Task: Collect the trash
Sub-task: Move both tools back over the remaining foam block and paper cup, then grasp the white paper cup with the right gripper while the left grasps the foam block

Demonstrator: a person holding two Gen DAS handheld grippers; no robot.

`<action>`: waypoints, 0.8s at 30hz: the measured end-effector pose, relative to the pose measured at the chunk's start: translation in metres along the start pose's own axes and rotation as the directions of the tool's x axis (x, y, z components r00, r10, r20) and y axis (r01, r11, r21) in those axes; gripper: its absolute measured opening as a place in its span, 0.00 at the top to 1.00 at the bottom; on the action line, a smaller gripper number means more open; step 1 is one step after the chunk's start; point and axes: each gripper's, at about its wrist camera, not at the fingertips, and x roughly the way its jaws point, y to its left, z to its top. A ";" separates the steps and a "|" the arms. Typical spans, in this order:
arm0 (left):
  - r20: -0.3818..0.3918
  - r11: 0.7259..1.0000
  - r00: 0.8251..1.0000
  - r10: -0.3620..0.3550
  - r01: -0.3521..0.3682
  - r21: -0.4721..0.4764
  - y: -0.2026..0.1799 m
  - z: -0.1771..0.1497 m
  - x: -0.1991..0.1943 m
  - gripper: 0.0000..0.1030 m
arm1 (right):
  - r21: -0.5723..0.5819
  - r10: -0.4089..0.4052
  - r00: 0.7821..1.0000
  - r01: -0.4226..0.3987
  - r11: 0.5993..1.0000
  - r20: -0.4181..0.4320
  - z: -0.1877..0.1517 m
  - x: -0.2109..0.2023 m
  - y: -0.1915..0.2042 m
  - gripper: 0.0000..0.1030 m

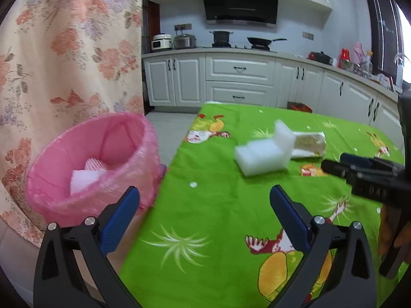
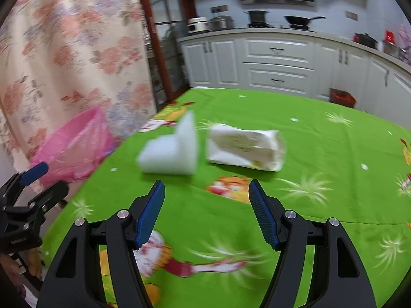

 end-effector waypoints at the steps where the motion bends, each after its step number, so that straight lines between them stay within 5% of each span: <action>1: -0.003 1.000 1.000 0.000 0.000 0.003 -0.001 0.000 0.001 0.05 | 0.004 -0.013 1.000 0.013 1.000 -0.001 0.000 0.001 -0.005 0.37; 12: -0.034 0.994 0.996 -0.078 0.080 0.071 -0.021 0.010 0.038 0.05 | 0.027 -0.075 0.997 0.075 0.997 -0.004 0.022 0.024 -0.045 0.30; 24: -0.081 0.969 0.975 -0.206 0.215 0.119 -0.033 0.035 0.099 0.05 | -0.075 -0.043 0.994 0.036 0.997 -0.097 0.050 0.070 -0.066 0.24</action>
